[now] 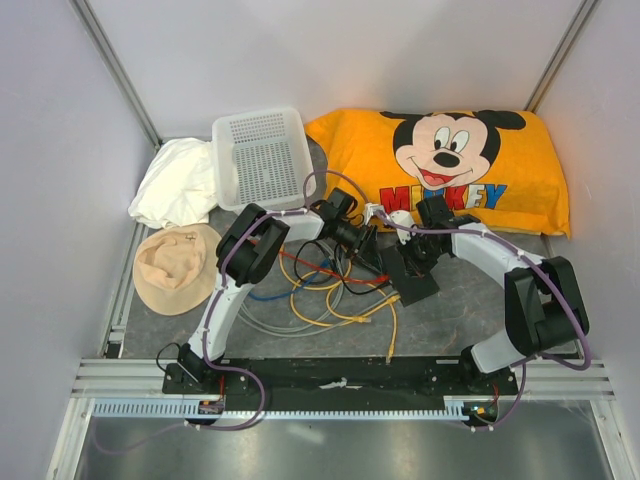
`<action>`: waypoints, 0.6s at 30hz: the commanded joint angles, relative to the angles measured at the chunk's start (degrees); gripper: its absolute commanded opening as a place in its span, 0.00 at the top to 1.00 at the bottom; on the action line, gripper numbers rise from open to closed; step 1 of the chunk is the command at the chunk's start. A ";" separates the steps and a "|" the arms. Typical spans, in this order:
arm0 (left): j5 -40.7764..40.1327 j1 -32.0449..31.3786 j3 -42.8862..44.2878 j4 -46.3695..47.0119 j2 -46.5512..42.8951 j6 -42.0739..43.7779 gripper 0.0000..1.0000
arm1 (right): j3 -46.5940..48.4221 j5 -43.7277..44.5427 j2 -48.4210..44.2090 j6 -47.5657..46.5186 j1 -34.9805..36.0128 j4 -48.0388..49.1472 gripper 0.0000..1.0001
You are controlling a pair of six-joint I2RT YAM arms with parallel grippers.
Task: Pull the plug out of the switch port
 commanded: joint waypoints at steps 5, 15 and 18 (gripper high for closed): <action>-4.01 -0.74 -5.37 6.01 -0.42 -3.77 0.57 | 0.08 1.25 4.36 0.65 -0.05 2.35 1.00; -7.89 -0.12 -19.44 28.67 -5.18 -13.34 0.55 | 0.79 1.52 5.77 1.62 -0.32 2.44 1.00; -10.87 -0.12 -21.54 34.92 -5.00 -19.13 0.56 | 0.88 1.60 6.12 1.80 -0.40 2.44 1.00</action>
